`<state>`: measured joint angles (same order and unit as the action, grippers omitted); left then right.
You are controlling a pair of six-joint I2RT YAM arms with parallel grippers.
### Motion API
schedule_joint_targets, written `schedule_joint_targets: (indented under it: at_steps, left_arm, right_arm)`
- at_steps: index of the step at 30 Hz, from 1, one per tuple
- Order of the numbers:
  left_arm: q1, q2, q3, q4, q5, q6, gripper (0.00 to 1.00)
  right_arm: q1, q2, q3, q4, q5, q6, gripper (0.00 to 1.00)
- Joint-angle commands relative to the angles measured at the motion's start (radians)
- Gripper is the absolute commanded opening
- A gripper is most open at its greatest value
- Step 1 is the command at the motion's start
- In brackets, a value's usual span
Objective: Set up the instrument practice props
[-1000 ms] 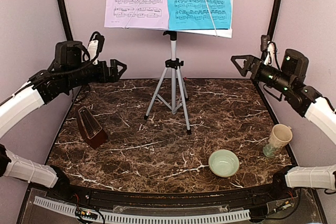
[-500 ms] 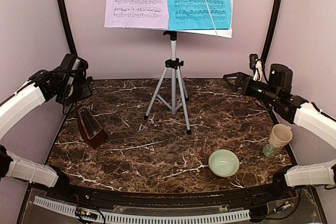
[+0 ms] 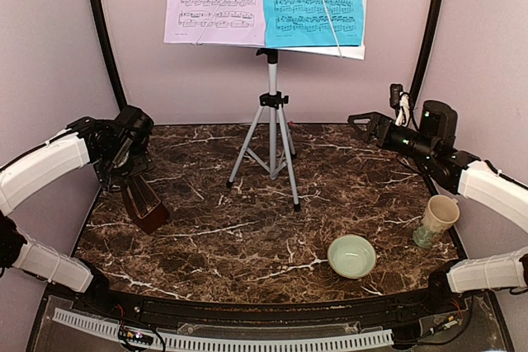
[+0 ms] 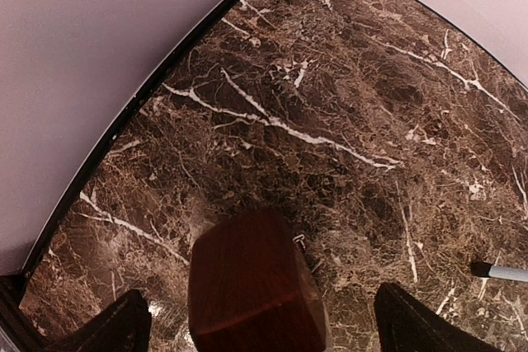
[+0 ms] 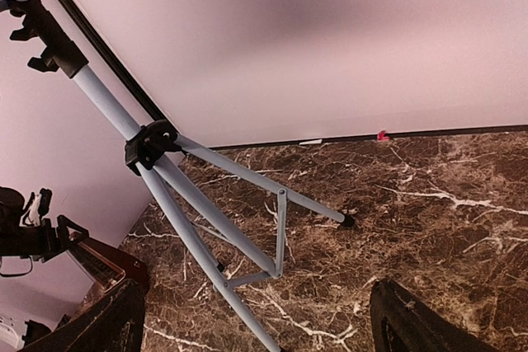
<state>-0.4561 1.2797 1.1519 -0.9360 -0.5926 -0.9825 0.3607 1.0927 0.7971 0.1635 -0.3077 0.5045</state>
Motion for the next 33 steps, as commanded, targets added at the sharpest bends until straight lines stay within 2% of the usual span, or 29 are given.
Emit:
schedule_joint_targets:
  at_steps: [1,12,18,22,25,33]
  left_arm:
    - [0.004,0.006,-0.046,0.009,-0.029,-0.067,0.96]
    - [0.003,0.029,-0.125,0.089,-0.025,-0.045,0.82]
    - [-0.028,0.009,-0.133,0.123,0.005,0.000,0.64]
    - [-0.108,-0.006,-0.125,0.141,-0.002,0.027,0.47]
    - [-0.179,-0.005,-0.106,0.148,0.012,0.038,0.40]
    - [-0.408,0.086,0.032,0.134,0.024,-0.001,0.41]
  right_arm:
    - [0.007,0.014,-0.010,0.072,-0.028,0.020,0.95]
    - [0.014,0.021,-0.015,0.086,-0.026,0.034,0.95]
    - [0.018,0.038,-0.007,0.099,-0.031,0.040,0.95]
    - [0.020,0.035,-0.007,0.098,-0.028,0.041,0.95]
    - [0.020,0.028,-0.008,0.094,-0.025,0.039,0.95]
    - [0.024,0.012,-0.014,0.088,-0.031,0.032,0.95]
